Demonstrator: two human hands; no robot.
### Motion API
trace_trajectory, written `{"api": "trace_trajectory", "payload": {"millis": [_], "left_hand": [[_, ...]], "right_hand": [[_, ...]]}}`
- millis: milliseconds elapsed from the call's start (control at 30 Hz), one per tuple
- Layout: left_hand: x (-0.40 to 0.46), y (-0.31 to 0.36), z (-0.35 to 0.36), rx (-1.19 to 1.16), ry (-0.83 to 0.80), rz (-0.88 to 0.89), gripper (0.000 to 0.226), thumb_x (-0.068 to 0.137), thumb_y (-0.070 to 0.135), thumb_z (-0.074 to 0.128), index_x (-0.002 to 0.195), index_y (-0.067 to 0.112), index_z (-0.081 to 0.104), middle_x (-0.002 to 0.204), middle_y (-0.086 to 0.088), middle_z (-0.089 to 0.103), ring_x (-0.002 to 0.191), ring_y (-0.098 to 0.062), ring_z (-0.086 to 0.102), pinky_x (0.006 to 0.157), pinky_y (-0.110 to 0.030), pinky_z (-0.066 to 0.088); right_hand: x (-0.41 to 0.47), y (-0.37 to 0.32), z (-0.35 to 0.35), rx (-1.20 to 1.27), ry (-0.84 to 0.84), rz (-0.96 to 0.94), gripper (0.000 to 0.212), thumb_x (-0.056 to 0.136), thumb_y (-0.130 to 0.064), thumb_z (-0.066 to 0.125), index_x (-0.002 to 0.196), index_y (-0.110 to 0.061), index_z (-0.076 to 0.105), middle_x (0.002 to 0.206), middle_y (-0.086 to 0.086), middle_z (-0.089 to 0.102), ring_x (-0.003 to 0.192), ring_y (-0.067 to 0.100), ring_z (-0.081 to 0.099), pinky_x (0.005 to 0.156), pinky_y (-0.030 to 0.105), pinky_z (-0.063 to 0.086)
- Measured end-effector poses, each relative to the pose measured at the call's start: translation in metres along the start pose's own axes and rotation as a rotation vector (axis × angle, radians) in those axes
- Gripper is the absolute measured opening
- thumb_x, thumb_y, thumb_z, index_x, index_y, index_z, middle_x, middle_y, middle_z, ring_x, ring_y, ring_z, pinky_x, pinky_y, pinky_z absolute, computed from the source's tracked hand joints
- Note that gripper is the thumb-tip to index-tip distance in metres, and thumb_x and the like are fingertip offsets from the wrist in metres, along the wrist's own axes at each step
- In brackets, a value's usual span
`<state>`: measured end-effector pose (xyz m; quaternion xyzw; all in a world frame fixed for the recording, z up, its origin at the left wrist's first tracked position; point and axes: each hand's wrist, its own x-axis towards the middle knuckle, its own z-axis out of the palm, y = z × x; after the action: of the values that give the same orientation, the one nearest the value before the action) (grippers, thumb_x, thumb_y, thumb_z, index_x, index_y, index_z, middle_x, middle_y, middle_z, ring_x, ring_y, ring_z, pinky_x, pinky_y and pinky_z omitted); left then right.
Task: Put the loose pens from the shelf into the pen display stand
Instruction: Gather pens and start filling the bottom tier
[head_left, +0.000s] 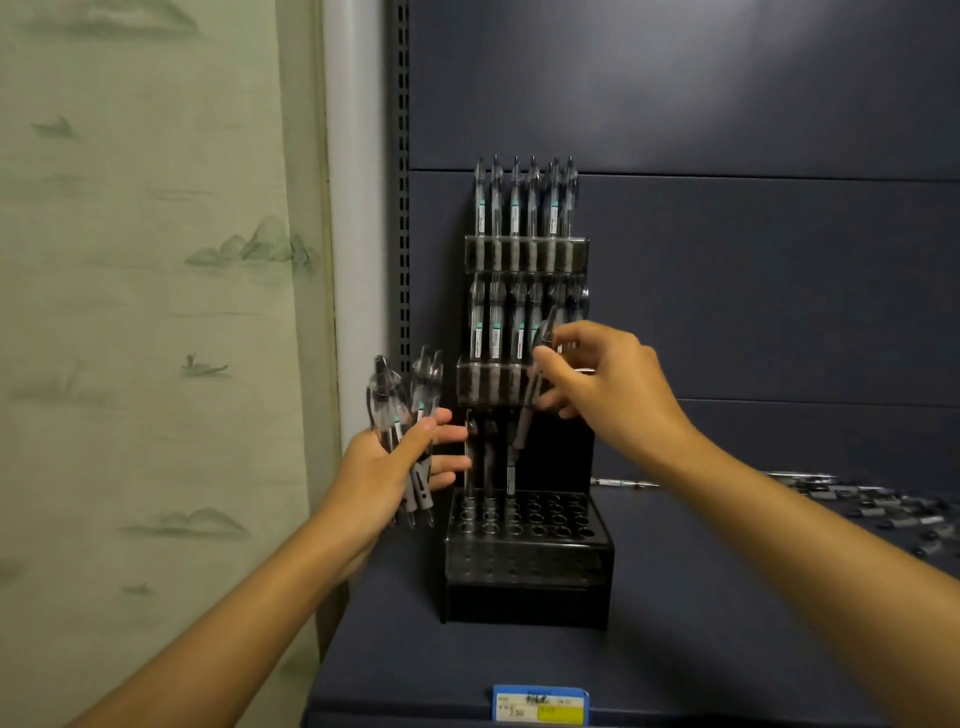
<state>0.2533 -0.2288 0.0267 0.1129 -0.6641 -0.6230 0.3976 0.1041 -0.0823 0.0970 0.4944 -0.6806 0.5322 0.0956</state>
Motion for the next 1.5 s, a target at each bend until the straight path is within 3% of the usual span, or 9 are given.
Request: {"api": "trace_trajectory", "payload": {"millis": [167, 367, 533, 767, 1067, 1233, 1367, 1500], "left_hand": [[-0.006, 0.005, 0.003, -0.063, -0.053, 0.058, 0.025, 0.1, 0.021, 0.046, 0.111, 0.008, 0.064, 0.095, -0.011, 0.075, 0.094, -0.029, 0.074, 0.084, -0.035, 0.06], [-0.007, 0.008, 0.012, 0.008, -0.099, 0.086, 0.024, 0.1, 0.022, 0.045, 0.113, 0.013, 0.064, 0.104, -0.006, 0.076, 0.095, -0.025, 0.073, 0.08, -0.031, 0.061], [-0.01, 0.006, 0.012, -0.022, -0.084, 0.04, 0.025, 0.1, 0.022, 0.046, 0.115, 0.012, 0.063, 0.109, -0.005, 0.074, 0.094, -0.026, 0.074, 0.08, -0.034, 0.061], [-0.013, 0.01, 0.01, -0.03, -0.117, -0.004, 0.024, 0.1, 0.021, 0.046, 0.113, 0.01, 0.064, 0.1, -0.012, 0.075, 0.096, -0.028, 0.073, 0.079, -0.038, 0.061], [-0.014, 0.01, 0.013, 0.09, -0.126, 0.045, 0.023, 0.1, 0.023, 0.046, 0.112, 0.015, 0.064, 0.103, -0.002, 0.076, 0.096, -0.02, 0.073, 0.082, -0.034, 0.061], [-0.011, 0.012, 0.018, 0.109, -0.148, 0.056, 0.024, 0.1, 0.025, 0.046, 0.114, 0.018, 0.064, 0.104, -0.002, 0.076, 0.092, -0.022, 0.074, 0.079, -0.035, 0.061], [-0.009, 0.013, 0.032, 0.083, -0.179, 0.057, 0.021, 0.1, 0.023, 0.048, 0.111, 0.024, 0.065, 0.098, -0.003, 0.077, 0.087, -0.022, 0.075, 0.07, -0.029, 0.061], [-0.008, 0.011, 0.037, 0.097, -0.195, 0.048, 0.022, 0.1, 0.021, 0.046, 0.114, 0.021, 0.063, 0.092, -0.002, 0.078, 0.084, -0.019, 0.075, 0.066, -0.023, 0.058]], "right_hand": [[-0.008, 0.03, -0.006, -0.103, 0.009, 0.052, 0.024, 0.098, -0.031, 0.06, 0.117, -0.016, 0.063, 0.088, -0.006, 0.074, 0.067, 0.003, 0.072, 0.069, 0.038, 0.062], [-0.014, 0.041, 0.005, -0.077, -0.014, 0.073, 0.013, 0.097, -0.03, 0.061, 0.108, -0.022, 0.061, 0.089, -0.005, 0.074, 0.067, 0.005, 0.072, 0.071, 0.037, 0.063], [-0.018, 0.047, 0.019, -0.12, -0.062, 0.08, 0.025, 0.096, -0.034, 0.063, 0.117, -0.02, 0.064, 0.092, -0.007, 0.072, 0.067, 0.004, 0.072, 0.076, 0.036, 0.062], [-0.021, 0.055, 0.026, -0.223, -0.118, 0.103, 0.021, 0.091, -0.039, 0.068, 0.099, -0.021, 0.062, 0.075, -0.004, 0.073, 0.059, 0.002, 0.069, 0.07, 0.033, 0.061], [-0.028, 0.063, 0.029, -0.337, -0.115, 0.129, 0.03, 0.081, -0.056, 0.071, 0.085, -0.028, 0.062, 0.07, -0.008, 0.07, 0.054, 0.004, 0.066, 0.068, 0.036, 0.061], [-0.025, 0.027, 0.019, -0.096, -0.094, 0.032, 0.027, 0.084, -0.053, 0.069, 0.081, -0.026, 0.068, 0.071, 0.0, 0.071, 0.056, 0.004, 0.062, 0.058, 0.019, 0.053], [-0.024, 0.002, 0.02, -0.007, -0.121, -0.061, 0.017, 0.088, -0.044, 0.069, 0.092, -0.028, 0.073, 0.077, 0.0, 0.071, 0.071, 0.008, 0.065, 0.065, 0.017, 0.052], [-0.025, -0.001, 0.018, -0.016, -0.107, -0.066, 0.018, 0.09, -0.039, 0.069, 0.097, -0.025, 0.074, 0.084, -0.003, 0.067, 0.076, 0.009, 0.064, 0.073, 0.025, 0.055]]}}
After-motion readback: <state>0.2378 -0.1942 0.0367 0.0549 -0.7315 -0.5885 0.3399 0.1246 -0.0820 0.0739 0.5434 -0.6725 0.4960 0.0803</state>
